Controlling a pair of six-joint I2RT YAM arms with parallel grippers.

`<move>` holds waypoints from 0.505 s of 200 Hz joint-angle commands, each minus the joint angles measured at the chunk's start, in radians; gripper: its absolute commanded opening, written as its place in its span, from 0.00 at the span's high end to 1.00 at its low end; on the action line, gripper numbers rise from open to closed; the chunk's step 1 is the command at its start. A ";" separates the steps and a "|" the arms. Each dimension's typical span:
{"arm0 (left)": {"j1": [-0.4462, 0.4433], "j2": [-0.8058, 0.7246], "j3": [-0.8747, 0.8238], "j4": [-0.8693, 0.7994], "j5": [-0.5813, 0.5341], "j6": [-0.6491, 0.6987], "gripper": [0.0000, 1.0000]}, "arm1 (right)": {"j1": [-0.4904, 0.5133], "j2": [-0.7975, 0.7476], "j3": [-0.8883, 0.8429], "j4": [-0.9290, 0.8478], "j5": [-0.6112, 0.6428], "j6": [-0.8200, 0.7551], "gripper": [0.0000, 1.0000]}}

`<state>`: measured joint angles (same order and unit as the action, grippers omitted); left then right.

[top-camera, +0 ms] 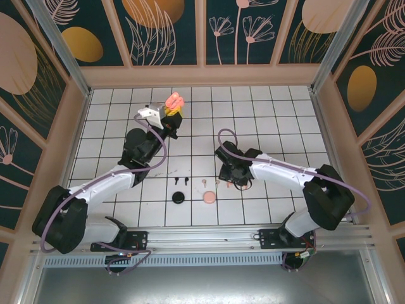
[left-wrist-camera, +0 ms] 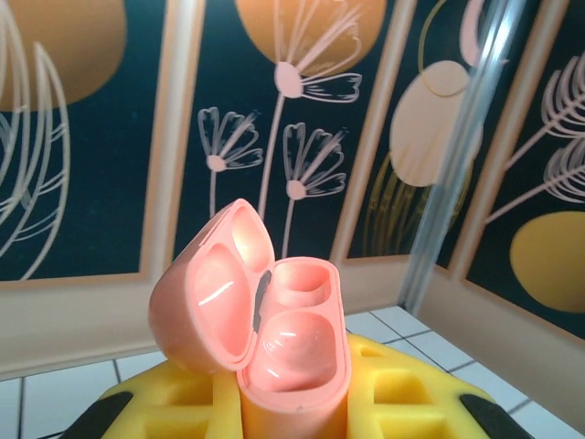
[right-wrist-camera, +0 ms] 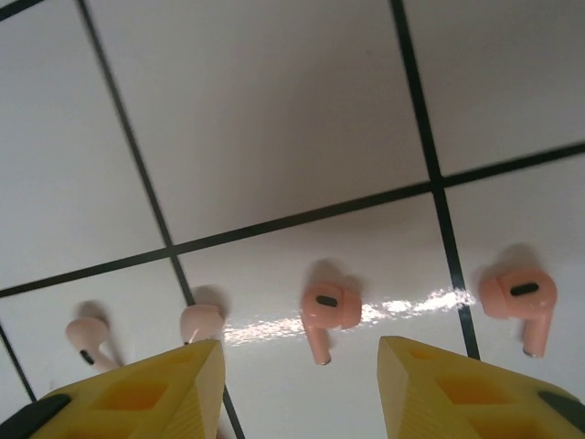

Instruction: Insert the wireless bluetooth earbuds into the charging case

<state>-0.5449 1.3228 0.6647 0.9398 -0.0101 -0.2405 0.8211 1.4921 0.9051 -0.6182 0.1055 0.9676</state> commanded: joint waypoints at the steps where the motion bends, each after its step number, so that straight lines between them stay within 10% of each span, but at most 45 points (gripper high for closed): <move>1: -0.006 0.026 -0.019 0.141 -0.108 0.012 1.00 | 0.013 0.008 0.010 -0.056 0.043 0.135 0.52; 101: -0.006 0.049 0.003 0.092 -0.074 0.001 1.00 | 0.019 0.105 0.039 -0.036 0.033 0.158 0.54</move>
<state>-0.5461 1.3727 0.6525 0.9916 -0.0879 -0.2405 0.8295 1.5734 0.9119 -0.6369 0.1162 1.1042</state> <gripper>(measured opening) 0.227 0.464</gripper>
